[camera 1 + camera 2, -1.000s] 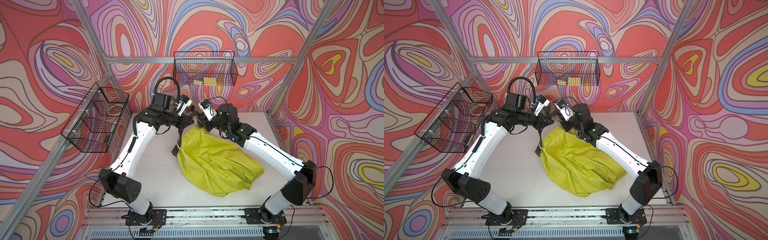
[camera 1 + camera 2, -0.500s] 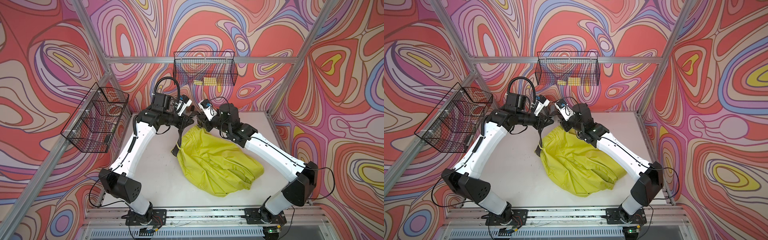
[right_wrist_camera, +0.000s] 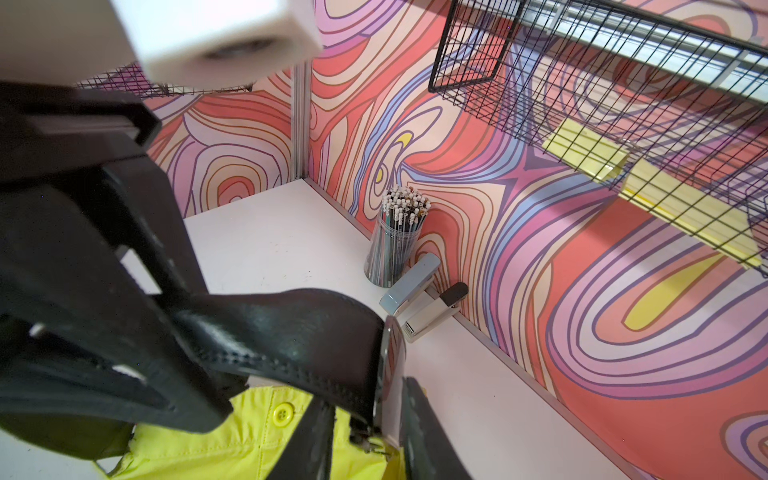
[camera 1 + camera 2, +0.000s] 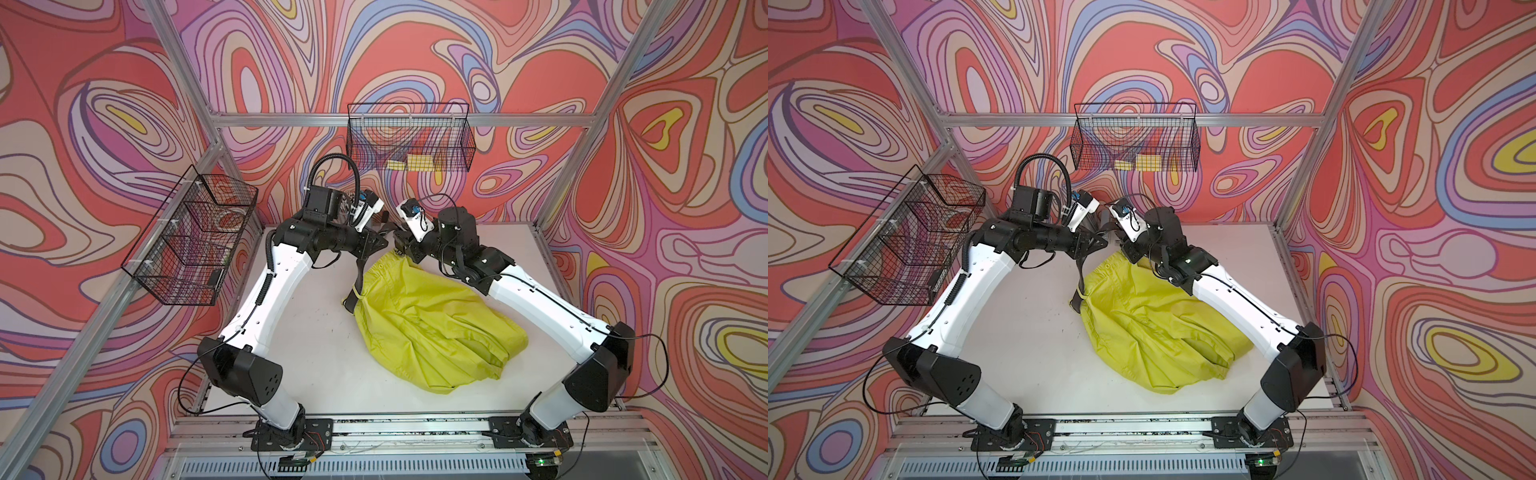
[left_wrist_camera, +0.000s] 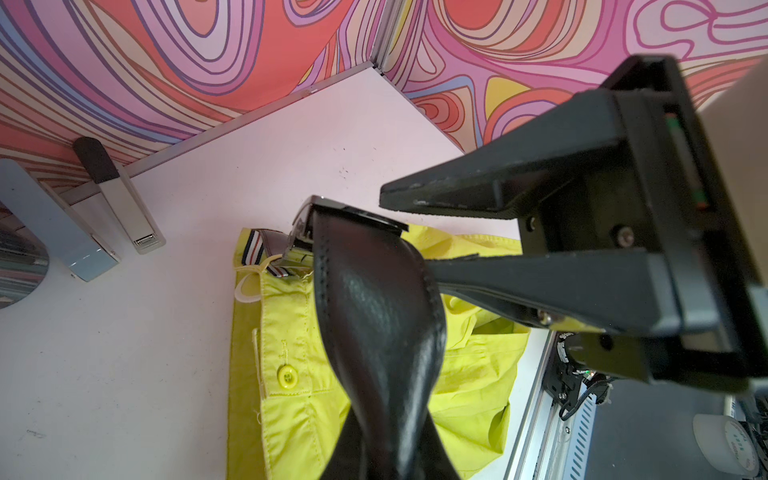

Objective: Remove the belt from the trousers

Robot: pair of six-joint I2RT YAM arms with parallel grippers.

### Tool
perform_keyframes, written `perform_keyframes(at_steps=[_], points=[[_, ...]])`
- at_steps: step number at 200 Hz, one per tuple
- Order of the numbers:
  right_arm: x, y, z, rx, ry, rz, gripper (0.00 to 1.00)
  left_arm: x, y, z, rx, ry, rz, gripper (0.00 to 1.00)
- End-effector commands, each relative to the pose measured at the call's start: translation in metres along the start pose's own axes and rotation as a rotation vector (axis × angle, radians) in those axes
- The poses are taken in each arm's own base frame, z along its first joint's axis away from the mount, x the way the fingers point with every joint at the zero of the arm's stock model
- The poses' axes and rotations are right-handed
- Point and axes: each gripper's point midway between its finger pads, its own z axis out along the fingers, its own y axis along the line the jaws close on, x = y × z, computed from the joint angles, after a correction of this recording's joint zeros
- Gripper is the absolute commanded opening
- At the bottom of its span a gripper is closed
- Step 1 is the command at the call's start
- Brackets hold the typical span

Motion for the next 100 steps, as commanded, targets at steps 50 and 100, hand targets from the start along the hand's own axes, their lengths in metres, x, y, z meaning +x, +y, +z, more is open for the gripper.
perform_keyframes(at_steps=[50, 100], points=[[0.0144, 0.0029, 0.0128, 0.003, 0.034, -0.01, 0.24, -0.0039, -0.0181, -0.0074, 0.063, -0.004, -0.012, 0.0], [0.0094, 0.0027, 0.011, 0.001, 0.02, -0.009, 0.17, -0.0028, -0.0182, -0.008, 0.061, 0.0, -0.012, 0.0]])
